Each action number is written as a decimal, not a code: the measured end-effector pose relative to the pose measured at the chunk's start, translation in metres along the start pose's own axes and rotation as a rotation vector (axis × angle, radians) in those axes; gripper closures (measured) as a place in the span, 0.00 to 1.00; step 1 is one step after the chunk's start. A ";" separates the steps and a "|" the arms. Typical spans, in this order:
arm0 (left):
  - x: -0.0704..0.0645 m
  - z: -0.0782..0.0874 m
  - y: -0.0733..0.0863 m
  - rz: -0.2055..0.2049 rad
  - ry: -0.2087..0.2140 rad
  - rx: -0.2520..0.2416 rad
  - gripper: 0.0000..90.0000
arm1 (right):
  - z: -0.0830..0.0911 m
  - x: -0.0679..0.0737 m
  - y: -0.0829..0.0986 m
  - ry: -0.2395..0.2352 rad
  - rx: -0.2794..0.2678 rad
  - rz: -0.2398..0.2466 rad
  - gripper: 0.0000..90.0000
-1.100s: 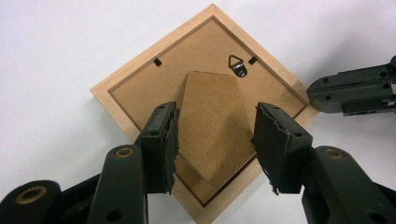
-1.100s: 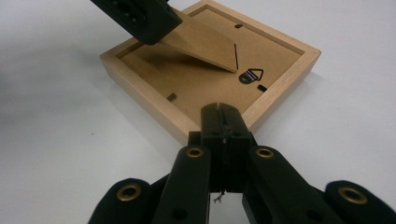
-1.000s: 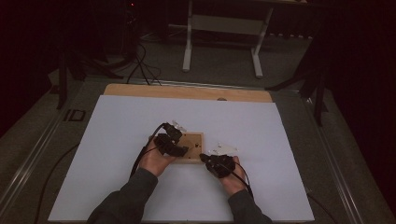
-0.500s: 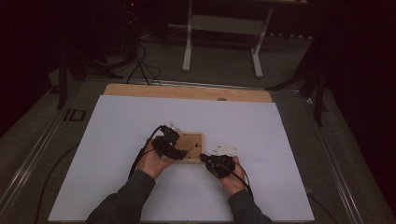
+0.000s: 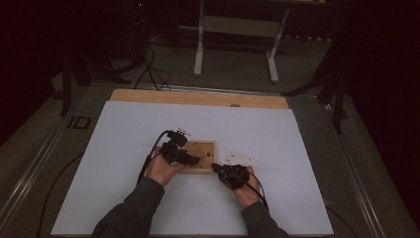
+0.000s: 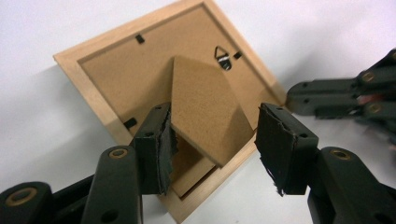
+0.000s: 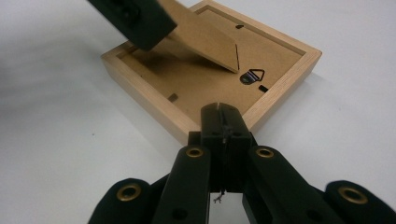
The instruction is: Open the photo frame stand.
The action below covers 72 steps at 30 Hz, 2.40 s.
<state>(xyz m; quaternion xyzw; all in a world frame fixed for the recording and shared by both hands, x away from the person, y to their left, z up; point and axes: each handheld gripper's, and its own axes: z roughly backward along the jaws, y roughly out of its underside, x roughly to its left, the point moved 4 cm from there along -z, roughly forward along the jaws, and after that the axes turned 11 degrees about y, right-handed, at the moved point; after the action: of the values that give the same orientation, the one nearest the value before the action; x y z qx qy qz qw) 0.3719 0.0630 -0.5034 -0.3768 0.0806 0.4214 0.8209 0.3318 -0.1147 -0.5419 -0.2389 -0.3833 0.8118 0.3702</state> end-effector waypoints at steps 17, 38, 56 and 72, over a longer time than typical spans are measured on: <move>0.003 -0.005 -0.006 0.046 -0.005 0.011 0.57 | 0.000 0.000 0.000 -0.001 -0.001 0.000 1.00; -0.001 -0.006 -0.007 -0.004 -0.055 0.020 0.59 | 0.001 -0.001 -0.001 -0.023 0.000 -0.016 0.95; -0.011 -0.005 -0.006 -0.103 -0.107 0.012 0.59 | 0.017 -0.022 -0.009 -0.002 -0.056 -0.095 0.90; -0.023 -0.002 -0.001 -0.223 -0.184 -0.003 0.59 | 0.021 -0.028 -0.013 -0.001 -0.076 -0.120 0.89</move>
<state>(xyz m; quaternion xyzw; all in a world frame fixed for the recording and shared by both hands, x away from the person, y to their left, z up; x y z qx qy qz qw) 0.3581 0.0466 -0.4941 -0.3446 -0.0383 0.3604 0.8660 0.3401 -0.1408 -0.5164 -0.2292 -0.4277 0.7731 0.4085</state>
